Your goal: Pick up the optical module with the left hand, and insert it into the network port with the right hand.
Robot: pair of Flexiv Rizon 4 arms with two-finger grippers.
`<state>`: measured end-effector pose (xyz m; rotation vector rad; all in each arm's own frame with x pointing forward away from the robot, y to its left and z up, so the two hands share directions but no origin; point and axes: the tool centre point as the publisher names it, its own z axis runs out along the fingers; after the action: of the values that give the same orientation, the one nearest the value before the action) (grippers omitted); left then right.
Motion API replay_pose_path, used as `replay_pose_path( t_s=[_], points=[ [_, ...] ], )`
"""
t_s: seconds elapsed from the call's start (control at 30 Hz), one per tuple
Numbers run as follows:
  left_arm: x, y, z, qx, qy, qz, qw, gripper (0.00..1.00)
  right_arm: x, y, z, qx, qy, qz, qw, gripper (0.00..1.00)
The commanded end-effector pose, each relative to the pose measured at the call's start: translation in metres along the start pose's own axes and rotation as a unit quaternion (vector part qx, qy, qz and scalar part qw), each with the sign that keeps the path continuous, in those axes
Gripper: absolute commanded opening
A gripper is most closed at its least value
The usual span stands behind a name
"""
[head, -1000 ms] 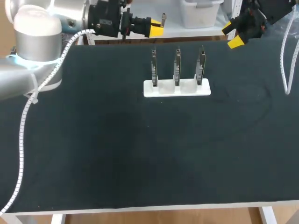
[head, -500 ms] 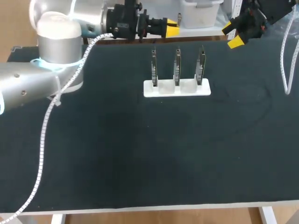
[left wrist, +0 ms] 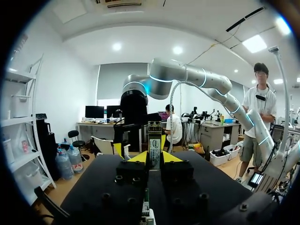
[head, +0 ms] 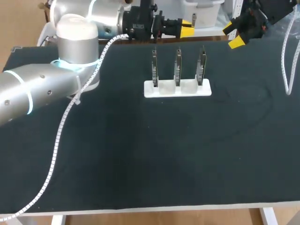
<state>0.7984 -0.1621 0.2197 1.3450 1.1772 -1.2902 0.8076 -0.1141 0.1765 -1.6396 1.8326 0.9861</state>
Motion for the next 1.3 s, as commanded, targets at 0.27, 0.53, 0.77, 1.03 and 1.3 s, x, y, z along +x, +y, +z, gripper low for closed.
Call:
replay_pose_path(
  t_s=[0.27, 0.53, 0.77, 1.03, 1.3],
  points=[
    [0.007, 0.017, -0.001, -0.034, 0.001, -0.012, 0.999, 0.00, 0.000, 0.003, 0.000, 0.004, 0.000, 0.000, 1.000, 1.00],
    [0.004, 0.022, -0.005, -0.057, 0.007, -0.011, 0.998, 0.00, 0.000, 0.003, 0.000, 0.004, 0.000, 0.000, 1.000, 1.00],
    [0.004, 0.020, 0.002, -0.042, 0.003, -0.015, 0.999, 0.00, 0.000, 0.003, 0.000, 0.004, 0.000, 0.000, 1.000, 1.00],
    [0.007, 0.018, 0.010, -0.043, 0.008, -0.012, 0.999, 0.00, 0.000, 0.003, 0.000, 0.004, 0.000, 0.000, 1.000, 1.00],
    [0.011, 0.020, 0.016, -0.054, -0.001, -0.020, 0.998, 0.00, 0.000, 0.003, 0.000, 0.004, 0.000, 0.000, 1.000, 1.00]
  ],
)
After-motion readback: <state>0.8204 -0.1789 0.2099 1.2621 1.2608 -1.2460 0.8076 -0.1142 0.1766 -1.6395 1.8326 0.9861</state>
